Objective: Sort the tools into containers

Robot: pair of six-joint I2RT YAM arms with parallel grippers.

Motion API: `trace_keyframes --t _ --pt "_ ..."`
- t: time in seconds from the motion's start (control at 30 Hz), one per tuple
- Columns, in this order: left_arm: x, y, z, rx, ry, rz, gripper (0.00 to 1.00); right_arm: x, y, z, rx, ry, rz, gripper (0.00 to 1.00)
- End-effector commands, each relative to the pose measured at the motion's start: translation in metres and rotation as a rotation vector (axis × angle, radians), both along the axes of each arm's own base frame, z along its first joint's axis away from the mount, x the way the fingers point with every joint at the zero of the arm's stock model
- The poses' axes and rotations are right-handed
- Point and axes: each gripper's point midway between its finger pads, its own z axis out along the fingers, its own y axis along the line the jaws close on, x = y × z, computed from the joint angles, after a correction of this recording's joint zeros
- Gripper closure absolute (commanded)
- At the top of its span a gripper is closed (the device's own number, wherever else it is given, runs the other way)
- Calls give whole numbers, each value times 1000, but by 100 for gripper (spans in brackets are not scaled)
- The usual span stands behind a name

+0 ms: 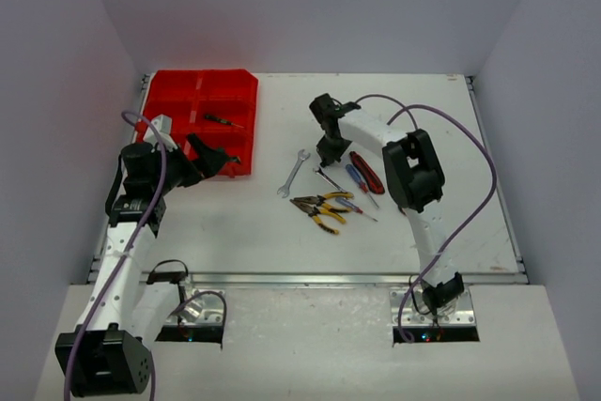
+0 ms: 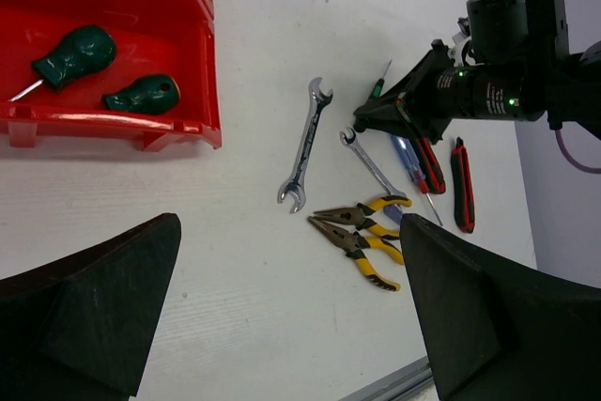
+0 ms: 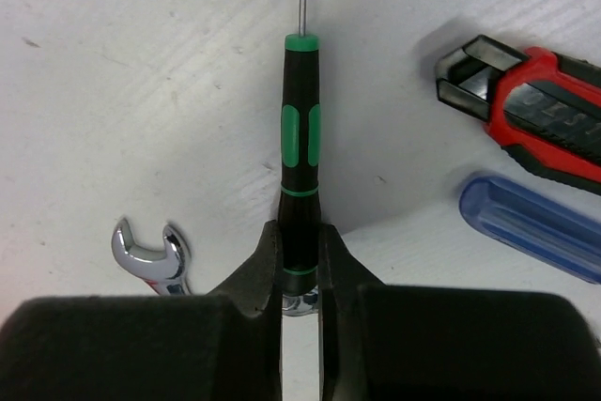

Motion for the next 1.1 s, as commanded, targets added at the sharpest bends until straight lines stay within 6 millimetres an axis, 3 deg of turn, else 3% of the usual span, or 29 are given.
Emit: trace_keyframes --t 0.0,0.13,0.2,0.27,0.3,0.4,0.43,0.53,0.67,0.77,0.8,0.87,1.0,1.03,1.07 --pt "5 -4 11 16 -54 -26 0 33 18 45 42 -169 87 100" --pt "4 -22 16 -51 -65 -108 0 38 38 109 83 -373 390 100" --pt "0 -42 26 -127 -103 -219 0 25 60 136 139 -506 599 100" --pt "-1 -62 33 -211 -99 -293 0 -22 92 170 363 -692 874 100" --pt "1 -71 40 -222 -124 -322 0 -40 103 177 454 -699 943 100" --pt "6 -112 56 -244 -177 -400 0 -112 110 214 701 -842 1139 100" --pt "6 -127 52 -252 -156 -437 0 -124 112 218 737 -837 1175 100" --pt "15 -149 62 -262 -168 -470 0 -162 117 235 825 -854 1280 100" --pt "19 -166 74 -300 -194 -481 0 -195 119 260 886 -906 1396 100" --pt "20 -174 81 -309 -214 -482 6 -211 119 273 908 -938 1444 100" --pt "20 -175 84 -311 -221 -485 10 -214 118 276 906 -946 1449 100" --pt "19 -176 91 -315 -244 -494 27 -216 119 275 894 -946 1463 100" --pt "15 -178 102 -318 -270 -515 88 -212 118 267 874 -927 1443 100" --pt "12 -179 103 -320 -276 -529 100 -211 119 268 873 -928 1439 100" --pt "9 -180 105 -321 -284 -545 100 -211 119 268 873 -928 1436 100"
